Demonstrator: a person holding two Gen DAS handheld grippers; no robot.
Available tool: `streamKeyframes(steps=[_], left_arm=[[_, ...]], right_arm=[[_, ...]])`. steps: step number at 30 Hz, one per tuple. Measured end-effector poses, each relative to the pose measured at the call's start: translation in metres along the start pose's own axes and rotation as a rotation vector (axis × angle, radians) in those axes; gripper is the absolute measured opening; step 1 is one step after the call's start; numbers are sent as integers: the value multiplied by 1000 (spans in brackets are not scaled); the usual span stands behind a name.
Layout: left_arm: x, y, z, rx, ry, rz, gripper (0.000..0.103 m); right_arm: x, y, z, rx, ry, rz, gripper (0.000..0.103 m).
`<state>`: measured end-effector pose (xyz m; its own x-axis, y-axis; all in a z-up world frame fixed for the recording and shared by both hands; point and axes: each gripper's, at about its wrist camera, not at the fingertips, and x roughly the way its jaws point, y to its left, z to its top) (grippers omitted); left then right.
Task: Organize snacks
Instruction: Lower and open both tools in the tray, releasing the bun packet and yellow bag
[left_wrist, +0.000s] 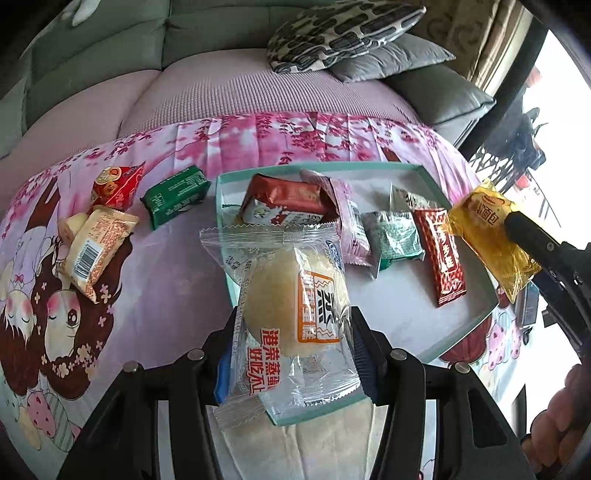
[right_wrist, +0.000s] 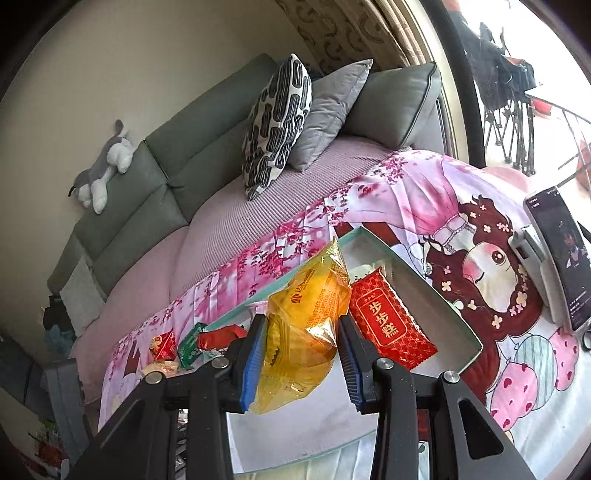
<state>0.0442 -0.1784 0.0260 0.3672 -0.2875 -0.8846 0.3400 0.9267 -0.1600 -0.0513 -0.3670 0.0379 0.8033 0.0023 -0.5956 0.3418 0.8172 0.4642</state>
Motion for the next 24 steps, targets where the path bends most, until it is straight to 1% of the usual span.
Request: streamKeyframes(steps=[5,10,24], left_arm=[[10,0,-1,1,20,18,55],[18,0,0,4,25,33,55],[26,-5,-2,21,35,41,55]], right_arm=[[12,-4,-4,-1,41,-13,40],[28,-8,-11,-3,108,-51,40],[38,-15,-15,-10,150,-104,40]])
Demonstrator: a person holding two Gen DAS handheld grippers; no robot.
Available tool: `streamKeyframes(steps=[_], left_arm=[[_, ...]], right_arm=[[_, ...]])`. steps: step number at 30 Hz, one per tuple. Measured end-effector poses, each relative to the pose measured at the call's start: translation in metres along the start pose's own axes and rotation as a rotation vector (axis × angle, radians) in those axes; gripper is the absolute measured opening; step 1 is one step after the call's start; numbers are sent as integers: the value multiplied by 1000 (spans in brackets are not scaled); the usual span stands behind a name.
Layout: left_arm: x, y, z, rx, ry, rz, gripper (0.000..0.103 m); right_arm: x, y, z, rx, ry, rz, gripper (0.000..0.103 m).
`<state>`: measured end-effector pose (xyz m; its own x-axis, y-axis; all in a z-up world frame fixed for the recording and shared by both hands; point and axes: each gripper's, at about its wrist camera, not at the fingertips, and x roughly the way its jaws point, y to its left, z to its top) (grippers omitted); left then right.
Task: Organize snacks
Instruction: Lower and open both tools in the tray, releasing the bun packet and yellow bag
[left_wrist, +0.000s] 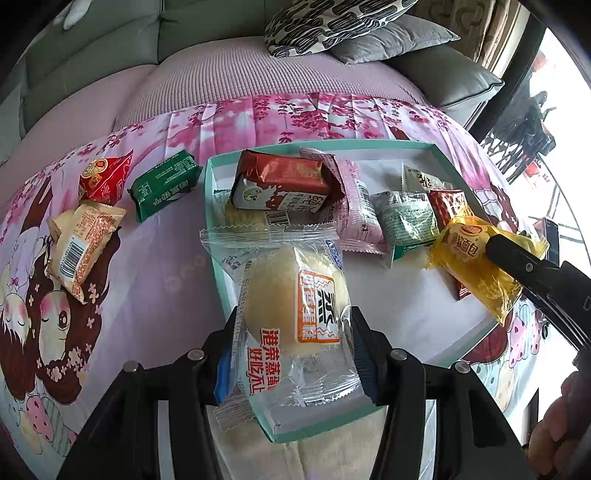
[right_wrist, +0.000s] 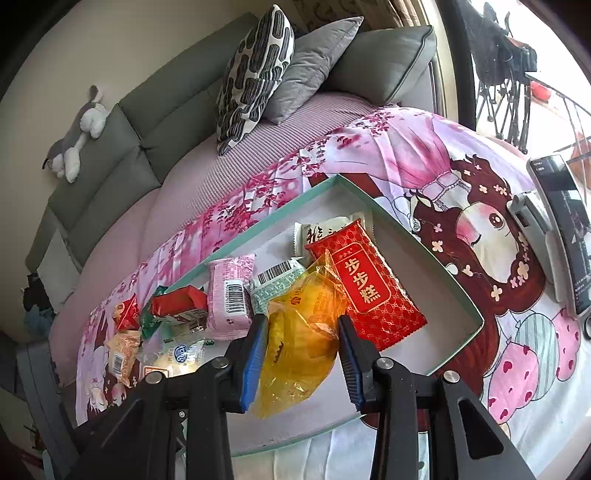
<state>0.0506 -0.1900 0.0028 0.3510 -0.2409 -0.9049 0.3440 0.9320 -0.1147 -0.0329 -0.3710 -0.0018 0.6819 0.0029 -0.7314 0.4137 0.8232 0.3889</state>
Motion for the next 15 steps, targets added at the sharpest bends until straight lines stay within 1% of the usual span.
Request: streamKeyframes(steps=[8,12,15], left_arm=[[4,0,0,-1,10,-2,56],[6,0,0,-6,23,-9,56],[6,1,1,-4,20,-3,57]], right_arm=[[6,3,-2,-31,29,-43,41],[14,0,-4,-33,64,-80,47],[19,-5,-6,-31,84,-126,48]])
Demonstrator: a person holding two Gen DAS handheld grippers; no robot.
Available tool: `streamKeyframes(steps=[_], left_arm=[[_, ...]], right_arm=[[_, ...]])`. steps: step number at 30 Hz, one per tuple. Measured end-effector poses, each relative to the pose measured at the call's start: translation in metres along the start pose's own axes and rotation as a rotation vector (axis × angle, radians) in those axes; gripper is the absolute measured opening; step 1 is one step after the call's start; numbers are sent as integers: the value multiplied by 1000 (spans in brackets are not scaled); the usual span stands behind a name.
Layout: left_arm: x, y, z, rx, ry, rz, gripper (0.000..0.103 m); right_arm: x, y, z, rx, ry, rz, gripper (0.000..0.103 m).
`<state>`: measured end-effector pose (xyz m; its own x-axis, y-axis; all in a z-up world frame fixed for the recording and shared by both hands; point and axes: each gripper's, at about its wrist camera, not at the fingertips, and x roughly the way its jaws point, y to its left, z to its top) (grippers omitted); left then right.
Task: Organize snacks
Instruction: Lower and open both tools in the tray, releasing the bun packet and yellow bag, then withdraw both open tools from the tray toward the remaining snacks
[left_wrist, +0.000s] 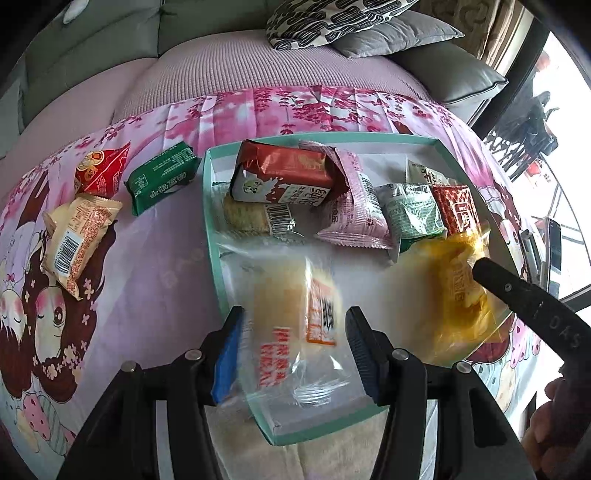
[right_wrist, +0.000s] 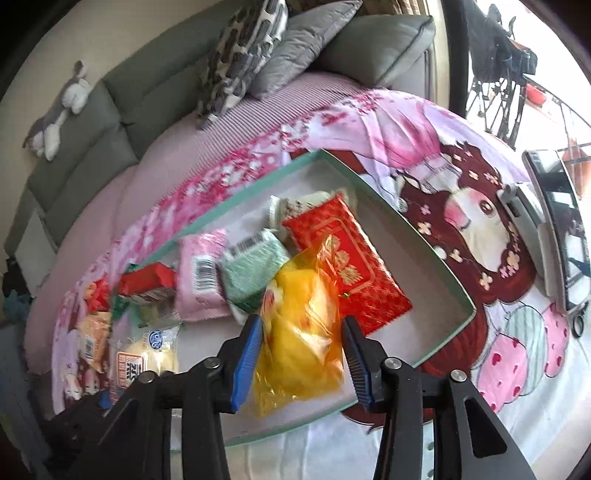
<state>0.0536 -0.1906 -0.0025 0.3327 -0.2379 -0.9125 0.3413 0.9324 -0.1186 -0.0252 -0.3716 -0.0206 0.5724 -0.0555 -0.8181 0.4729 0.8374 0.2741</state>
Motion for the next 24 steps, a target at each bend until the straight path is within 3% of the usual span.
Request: streamKeyframes(steps=[10,12,18,24], left_arm=[[-4,3,2,-20,-20,0,68],[-6,4,2,-27,-28,2,69],[-14,13,3,-63,-63,13,81],[-21,26,4,-117,-101,61,83]], right_arm=[[3,2,-2,-15,16,-13,61],[5,2,-1,-16,14,-16,69],[5,4,-1,-34,-2,-29,78],[5,8,-1,-54,-12,-27,84]])
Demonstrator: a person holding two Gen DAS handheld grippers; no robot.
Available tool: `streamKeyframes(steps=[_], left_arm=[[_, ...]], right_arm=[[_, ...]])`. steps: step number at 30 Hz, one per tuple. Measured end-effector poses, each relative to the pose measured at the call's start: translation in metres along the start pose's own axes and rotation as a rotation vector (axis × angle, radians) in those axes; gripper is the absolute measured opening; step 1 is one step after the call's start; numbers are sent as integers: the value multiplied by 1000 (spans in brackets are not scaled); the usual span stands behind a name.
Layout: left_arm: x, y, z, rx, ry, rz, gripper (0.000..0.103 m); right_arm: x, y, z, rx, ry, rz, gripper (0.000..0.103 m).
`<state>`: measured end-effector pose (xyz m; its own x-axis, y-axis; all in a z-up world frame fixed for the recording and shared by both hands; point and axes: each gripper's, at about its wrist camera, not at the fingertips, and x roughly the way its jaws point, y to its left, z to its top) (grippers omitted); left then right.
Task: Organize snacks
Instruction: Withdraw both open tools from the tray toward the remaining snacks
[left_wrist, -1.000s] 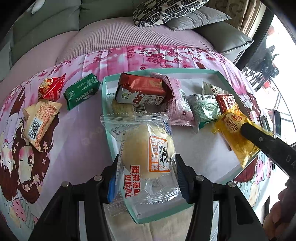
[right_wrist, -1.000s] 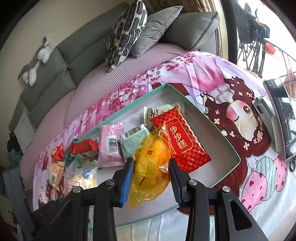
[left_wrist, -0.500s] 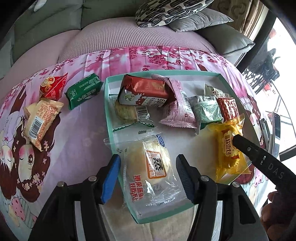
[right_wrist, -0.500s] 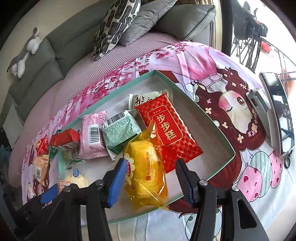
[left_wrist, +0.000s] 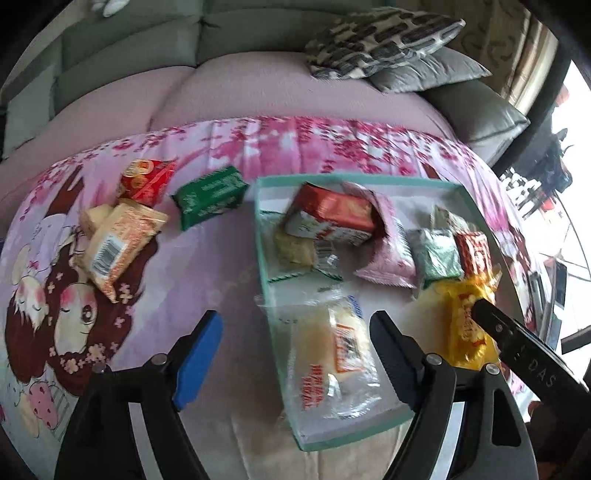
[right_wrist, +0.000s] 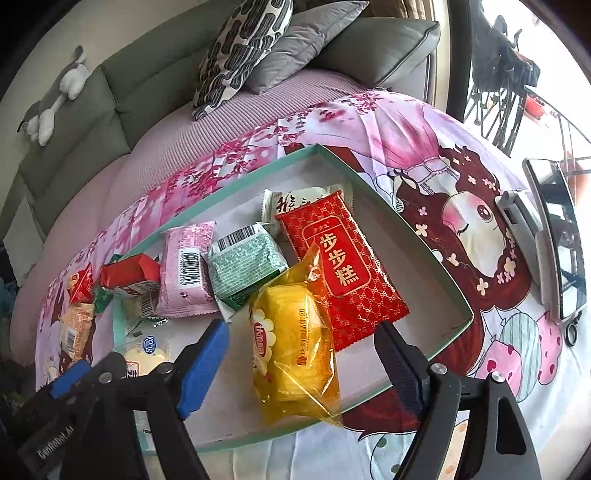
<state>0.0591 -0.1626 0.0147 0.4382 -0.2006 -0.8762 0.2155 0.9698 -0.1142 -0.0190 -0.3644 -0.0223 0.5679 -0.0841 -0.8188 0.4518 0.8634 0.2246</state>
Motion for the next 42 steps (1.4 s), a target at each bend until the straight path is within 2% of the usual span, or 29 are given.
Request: streamKeyframes(steps=[7,10,12,13,17,25,32,36,42], left_arm=[[7,24,2,-88,16,86,84],[11,35,2,-127,27,119,95],[10,40,2,-145,22,130,95],[9,42,2,-150,16,133,95],[7,48,2,-163,-3,163,99],[9,54,3,-169,20,142,99],[-5,70,8,-181,1,124,99],[-9,88,10,-185,1,146,99],[-13,122,11,-255,7,156,99]], right_arm=[[-1,9,-1,-21,-12,11,85],[-1,17,-2,-47,-15,25,86],[-2,23,-2,-64,-26,35,100],[-4,25,-2,-71,-38,38,103],[-5,30,-3,-85,-53,41,103],[-15,42,-2,-100,-105,64,103],[-26,73,-8,-170,-129,102,103],[-27,93,-16,-218,-120,116,103],[-18,123,-31,-290,-83,119,103]])
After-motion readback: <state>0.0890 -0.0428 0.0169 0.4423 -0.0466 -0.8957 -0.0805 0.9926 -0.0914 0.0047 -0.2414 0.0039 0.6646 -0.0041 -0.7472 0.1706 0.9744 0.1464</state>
